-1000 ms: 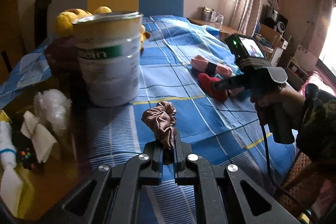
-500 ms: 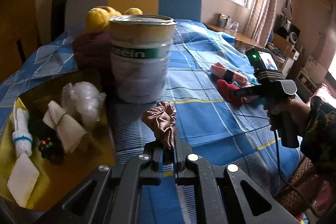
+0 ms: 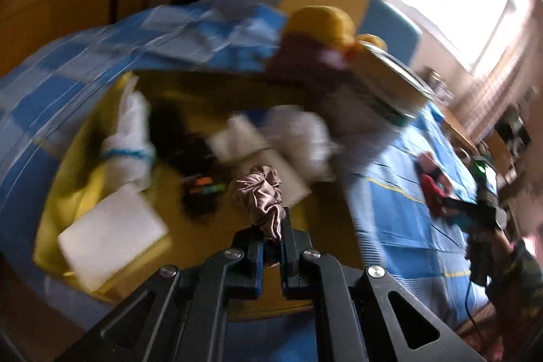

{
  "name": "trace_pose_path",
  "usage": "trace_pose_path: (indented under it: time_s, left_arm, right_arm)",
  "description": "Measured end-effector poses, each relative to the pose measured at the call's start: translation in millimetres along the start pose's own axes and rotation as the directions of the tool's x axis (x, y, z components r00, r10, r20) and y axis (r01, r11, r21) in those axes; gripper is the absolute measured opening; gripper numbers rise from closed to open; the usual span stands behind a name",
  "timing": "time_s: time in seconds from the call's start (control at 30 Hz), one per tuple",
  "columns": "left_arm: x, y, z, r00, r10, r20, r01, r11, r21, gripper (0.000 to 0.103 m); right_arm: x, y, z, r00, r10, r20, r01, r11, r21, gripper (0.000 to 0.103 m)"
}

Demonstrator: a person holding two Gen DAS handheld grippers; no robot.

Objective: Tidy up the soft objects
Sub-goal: 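Carry the scrunchie into the gold tray and open the left tool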

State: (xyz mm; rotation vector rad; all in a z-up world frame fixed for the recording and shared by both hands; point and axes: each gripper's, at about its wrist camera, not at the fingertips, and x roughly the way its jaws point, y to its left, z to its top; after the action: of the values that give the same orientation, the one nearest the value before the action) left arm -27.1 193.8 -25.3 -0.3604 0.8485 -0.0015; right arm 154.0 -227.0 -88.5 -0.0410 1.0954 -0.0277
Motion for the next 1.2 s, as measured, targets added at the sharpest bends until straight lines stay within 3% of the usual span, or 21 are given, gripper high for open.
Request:
trace_pose_path:
  time_s: [0.07, 0.23, 0.3, 0.37, 0.5, 0.6, 0.77, 0.9, 1.2]
  left_arm:
    - [3, 18, -1, 0.999, 0.049, -0.010, -0.049, 0.998, -0.028, 0.007]
    - [18, 44, -4, 0.994, 0.091, -0.061, -0.096, 0.991, -0.089, 0.010]
    - [24, 48, -6, 0.993, 0.089, -0.079, -0.097, 0.990, -0.099, 0.017]
    - [26, 49, -9, 0.991, 0.104, -0.086, -0.112, 0.988, -0.104, 0.039]
    - [20, 41, -8, 0.988, 0.146, -0.049, -0.148, 0.988, -0.047, 0.043]
    - [13, 37, -3, 0.984, 0.180, -0.010, -0.180, 0.984, -0.008, 0.055]
    - [0, 34, 5, 0.978, 0.198, 0.061, -0.201, 0.979, 0.038, 0.058]
    - [-4, 30, 7, 0.977, 0.195, 0.083, -0.200, 0.978, 0.065, 0.058]
    - [-10, 33, 7, 0.982, 0.165, 0.097, -0.171, 0.984, 0.053, 0.060]
  right_arm:
    - [0, 0, 0, 1.000, -0.003, 0.000, 0.003, 1.000, -0.002, 0.040]
    - [0, 2, 0, 1.000, -0.008, 0.001, 0.008, 1.000, -0.007, 0.040]
    - [0, 1, -1, 1.000, -0.006, 0.001, 0.006, 1.000, -0.004, 0.040]
    - [0, 1, -1, 1.000, -0.006, 0.001, 0.006, 1.000, -0.005, 0.040]
    - [-1, -1, 0, 1.000, -0.001, 0.003, 0.001, 1.000, 0.001, 0.039]
    - [-5, -1, 2, 1.000, -0.002, 0.018, 0.001, 1.000, 0.005, 0.036]
    - [-23, -4, 12, 0.996, 0.066, 0.066, -0.071, 0.995, 0.070, 0.034]
    - [-39, 7, 38, 0.994, 0.055, 0.089, -0.062, 0.996, 0.071, 0.034]
    - [-89, 69, 152, 0.979, 0.035, 0.200, -0.048, 0.997, 0.058, 0.034]
